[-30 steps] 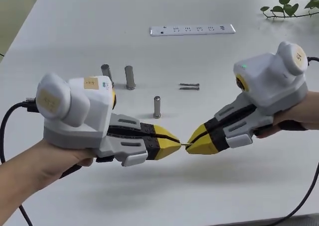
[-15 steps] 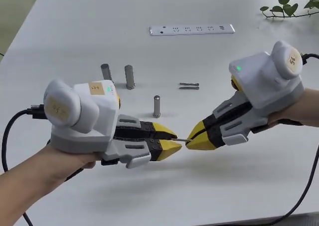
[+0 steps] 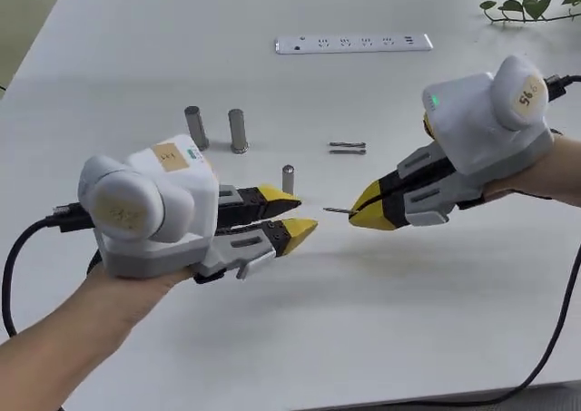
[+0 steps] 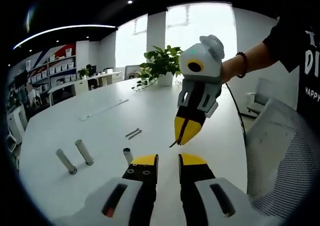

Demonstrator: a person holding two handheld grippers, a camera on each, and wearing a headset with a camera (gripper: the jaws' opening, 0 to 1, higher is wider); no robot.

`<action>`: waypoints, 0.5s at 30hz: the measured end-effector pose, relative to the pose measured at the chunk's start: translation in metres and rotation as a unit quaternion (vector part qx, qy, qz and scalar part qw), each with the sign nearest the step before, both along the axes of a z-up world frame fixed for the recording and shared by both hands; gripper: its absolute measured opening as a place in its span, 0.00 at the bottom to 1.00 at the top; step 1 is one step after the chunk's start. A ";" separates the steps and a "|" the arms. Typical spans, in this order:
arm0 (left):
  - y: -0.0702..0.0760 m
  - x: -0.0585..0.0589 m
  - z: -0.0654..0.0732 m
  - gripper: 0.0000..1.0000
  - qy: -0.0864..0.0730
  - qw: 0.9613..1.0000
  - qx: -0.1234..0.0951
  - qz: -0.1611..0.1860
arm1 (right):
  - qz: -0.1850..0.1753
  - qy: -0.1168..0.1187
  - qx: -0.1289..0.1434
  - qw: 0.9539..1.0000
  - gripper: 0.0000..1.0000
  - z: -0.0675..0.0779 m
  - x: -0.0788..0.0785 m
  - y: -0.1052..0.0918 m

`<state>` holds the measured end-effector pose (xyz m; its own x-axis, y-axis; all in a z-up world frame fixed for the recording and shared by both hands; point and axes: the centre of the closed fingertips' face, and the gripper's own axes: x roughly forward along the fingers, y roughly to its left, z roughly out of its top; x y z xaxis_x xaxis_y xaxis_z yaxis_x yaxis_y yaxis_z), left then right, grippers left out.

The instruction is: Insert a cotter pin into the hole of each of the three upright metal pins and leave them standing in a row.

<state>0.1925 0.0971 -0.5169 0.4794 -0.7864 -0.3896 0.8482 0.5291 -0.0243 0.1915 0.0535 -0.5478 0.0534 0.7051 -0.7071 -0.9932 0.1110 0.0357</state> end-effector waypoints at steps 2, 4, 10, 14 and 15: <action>0.003 0.005 -0.002 0.15 -0.004 1.000 0.004 0.014 | -0.005 -0.006 -0.004 1.000 0.00 -0.002 0.005 0.000; 0.007 0.012 -0.005 0.15 -0.011 0.999 0.012 0.031 | -0.007 -0.012 -0.008 1.000 0.00 -0.003 0.010 0.000; 0.015 0.029 -0.018 0.17 0.000 0.997 0.015 0.079 | -0.018 -0.024 -0.022 0.999 0.00 -0.008 0.026 0.000; 0.016 0.039 -0.023 0.17 0.004 0.995 0.012 0.102 | -0.022 -0.027 -0.031 0.999 0.00 -0.012 0.034 0.001; 0.016 0.043 -0.026 0.17 0.004 0.994 0.014 0.109 | -0.022 -0.027 -0.032 0.999 0.00 -0.013 0.037 0.002</action>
<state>0.2354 0.1131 -0.5424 0.6337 -0.6539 -0.4133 0.7138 0.7002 -0.0133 0.2287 0.0554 -0.5605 0.1229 0.6544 -0.7461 -0.9876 0.1545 -0.0272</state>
